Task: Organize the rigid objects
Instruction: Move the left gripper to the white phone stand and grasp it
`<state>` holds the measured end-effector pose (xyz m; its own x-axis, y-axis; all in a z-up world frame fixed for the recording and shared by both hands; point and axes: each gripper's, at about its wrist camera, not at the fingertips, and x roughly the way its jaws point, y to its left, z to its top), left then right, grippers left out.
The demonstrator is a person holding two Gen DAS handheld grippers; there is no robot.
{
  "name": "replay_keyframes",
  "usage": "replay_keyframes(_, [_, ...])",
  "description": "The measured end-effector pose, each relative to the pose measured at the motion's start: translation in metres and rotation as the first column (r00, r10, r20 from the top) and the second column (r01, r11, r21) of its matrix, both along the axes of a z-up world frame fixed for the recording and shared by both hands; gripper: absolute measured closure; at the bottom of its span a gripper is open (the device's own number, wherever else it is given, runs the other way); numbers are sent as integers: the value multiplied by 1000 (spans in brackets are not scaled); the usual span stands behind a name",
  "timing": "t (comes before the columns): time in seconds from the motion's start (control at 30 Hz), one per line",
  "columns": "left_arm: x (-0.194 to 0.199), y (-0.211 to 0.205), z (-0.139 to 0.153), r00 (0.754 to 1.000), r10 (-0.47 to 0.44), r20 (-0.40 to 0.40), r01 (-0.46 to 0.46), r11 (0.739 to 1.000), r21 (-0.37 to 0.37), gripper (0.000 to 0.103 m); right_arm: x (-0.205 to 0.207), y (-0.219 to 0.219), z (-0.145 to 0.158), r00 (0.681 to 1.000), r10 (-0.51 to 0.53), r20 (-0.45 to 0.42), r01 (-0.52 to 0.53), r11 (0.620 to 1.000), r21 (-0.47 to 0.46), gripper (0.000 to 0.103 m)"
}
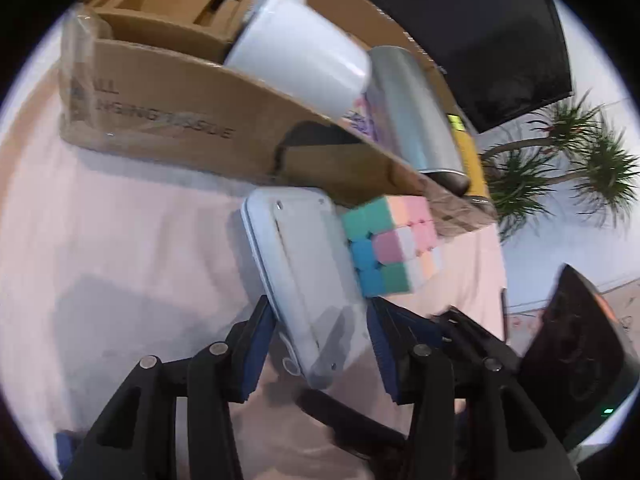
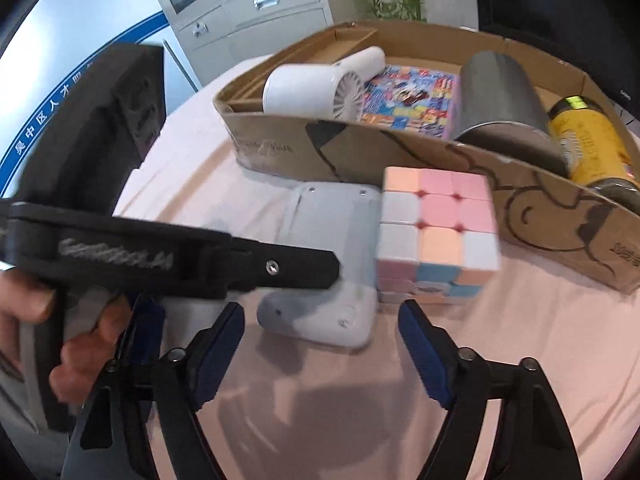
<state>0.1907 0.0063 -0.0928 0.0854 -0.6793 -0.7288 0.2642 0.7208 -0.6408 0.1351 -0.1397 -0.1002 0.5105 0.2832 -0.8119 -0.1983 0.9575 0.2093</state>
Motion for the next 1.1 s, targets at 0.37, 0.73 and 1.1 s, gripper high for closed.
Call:
replay_keyframes(0.37, [-41, -45, 40, 983, -168, 76, 175, 980, -100, 65, -28, -43, -12, 989, 18, -147, 34, 939, 343, 74])
replay_keyframes(0.73, [-46, 10, 22, 997, 59, 39, -59, 998, -12, 30, -63, -53, 24, 998, 6, 65, -7, 1000, 10, 23])
replay_keyframes(1.1, [-56, 14, 4, 995, 97, -33, -98, 995, -28, 30, -37, -27, 4, 987, 157, 17, -155, 982, -113, 35])
